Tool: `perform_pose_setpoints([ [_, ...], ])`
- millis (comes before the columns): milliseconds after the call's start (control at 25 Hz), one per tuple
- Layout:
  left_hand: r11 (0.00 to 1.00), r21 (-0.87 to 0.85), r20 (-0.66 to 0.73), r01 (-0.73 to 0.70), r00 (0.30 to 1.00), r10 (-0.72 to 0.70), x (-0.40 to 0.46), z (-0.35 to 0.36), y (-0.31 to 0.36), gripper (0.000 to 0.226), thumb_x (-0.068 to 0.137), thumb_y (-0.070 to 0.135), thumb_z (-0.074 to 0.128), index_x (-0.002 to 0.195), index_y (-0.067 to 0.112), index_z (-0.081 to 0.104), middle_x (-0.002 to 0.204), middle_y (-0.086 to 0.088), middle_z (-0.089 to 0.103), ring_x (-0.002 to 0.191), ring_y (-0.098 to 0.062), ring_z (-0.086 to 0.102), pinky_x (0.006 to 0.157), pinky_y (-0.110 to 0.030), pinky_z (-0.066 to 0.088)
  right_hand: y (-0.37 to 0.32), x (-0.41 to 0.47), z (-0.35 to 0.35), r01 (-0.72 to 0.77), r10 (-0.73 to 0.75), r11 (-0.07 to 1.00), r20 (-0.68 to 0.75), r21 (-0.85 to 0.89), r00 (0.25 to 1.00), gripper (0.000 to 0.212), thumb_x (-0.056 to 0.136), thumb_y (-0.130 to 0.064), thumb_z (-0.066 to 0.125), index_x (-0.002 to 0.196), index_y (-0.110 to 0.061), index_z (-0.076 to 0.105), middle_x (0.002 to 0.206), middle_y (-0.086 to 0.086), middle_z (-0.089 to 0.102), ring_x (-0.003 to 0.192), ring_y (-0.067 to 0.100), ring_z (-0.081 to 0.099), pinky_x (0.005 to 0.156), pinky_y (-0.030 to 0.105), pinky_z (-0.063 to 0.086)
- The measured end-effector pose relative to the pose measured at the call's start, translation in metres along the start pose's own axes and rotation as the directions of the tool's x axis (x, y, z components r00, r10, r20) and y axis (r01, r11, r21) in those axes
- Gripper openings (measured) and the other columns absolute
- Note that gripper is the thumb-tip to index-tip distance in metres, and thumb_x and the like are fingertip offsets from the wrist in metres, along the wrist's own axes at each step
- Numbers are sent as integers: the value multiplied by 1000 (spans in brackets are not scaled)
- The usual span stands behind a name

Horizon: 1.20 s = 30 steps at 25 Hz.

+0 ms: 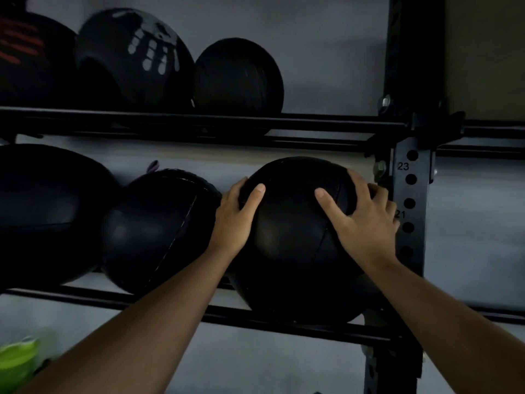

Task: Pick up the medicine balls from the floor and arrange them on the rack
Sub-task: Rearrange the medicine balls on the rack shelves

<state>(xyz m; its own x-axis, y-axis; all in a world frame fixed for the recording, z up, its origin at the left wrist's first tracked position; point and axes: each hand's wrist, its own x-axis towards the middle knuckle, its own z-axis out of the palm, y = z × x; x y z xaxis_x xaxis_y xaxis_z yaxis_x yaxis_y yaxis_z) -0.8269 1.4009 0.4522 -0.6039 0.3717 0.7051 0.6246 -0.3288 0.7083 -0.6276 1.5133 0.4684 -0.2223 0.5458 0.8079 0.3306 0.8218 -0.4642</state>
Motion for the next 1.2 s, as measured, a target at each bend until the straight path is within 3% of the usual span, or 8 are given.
perform_pose_setpoints([
  [160,975,221,172,6,984,-45,0,-24,12,88,83,90,38,157,44,39,165,5,44,153,-23,40,126,-50,32,-6,-5,-7,62,-63,990,-2,-126,998,95,87,-90,28,164,-34,28,165,19,36,152,46,31,123,66,22],
  [360,800,563,186,-208,975,122,16,-111,11,63,97,71,42,149,39,54,160,6,52,155,-20,35,130,-51,4,-99,-14,36,307,-305,935,38,-179,952,84,92,-76,30,161,-27,39,161,16,46,155,37,33,129,57,15],
  [480,745,636,160,-202,979,129,38,-169,-4,59,96,71,47,147,43,55,165,9,44,158,-20,29,128,-57,11,-157,-20,87,308,-299,946,98,-98,949,81,93,-72,37,160,-26,40,159,15,47,153,34,34,130,52,18],
  [600,768,621,188,-155,981,45,55,-231,-32,73,87,80,48,153,48,44,170,9,33,159,-25,25,127,-56,19,-195,-32,148,157,-158,987,206,23,966,75,96,-71,42,161,-35,34,163,13,37,155,33,28,123,51,29],
  [720,917,399,225,-5,970,-92,51,-267,-66,102,67,90,56,158,53,28,173,8,22,161,-27,19,128,-59,24,-212,-50,203,36,-53,997,300,64,953,78,95,-75,39,164,-41,22,170,13,24,158,36,19,125,56,24],
  [880,932,348,262,-104,965,10,44,-266,-97,123,56,91,58,163,52,12,176,9,8,163,-25,5,130,-57,12,-212,-58,226,22,-28,999,206,34,978,87,86,-84,26,163,-45,16,172,13,18,159,42,17,126,65,20],
  [1040,923,332,229,-194,966,121,48,-264,-109,114,61,89,62,161,55,18,174,7,16,161,-24,12,129,-55,17,-213,-52,228,17,-19,1000,192,13,981,88,83,-88,28,162,-50,17,169,13,24,155,43,23,123,65,24],
  [1200,942,315,141,-115,987,73,60,-256,-99,99,65,90,58,155,59,29,168,7,32,156,-28,26,127,-57,25,-219,-24,228,-9,10,1000,262,-5,965,82,88,-88,31,161,-52,18,167,13,28,153,46,24,121,66,26],
])
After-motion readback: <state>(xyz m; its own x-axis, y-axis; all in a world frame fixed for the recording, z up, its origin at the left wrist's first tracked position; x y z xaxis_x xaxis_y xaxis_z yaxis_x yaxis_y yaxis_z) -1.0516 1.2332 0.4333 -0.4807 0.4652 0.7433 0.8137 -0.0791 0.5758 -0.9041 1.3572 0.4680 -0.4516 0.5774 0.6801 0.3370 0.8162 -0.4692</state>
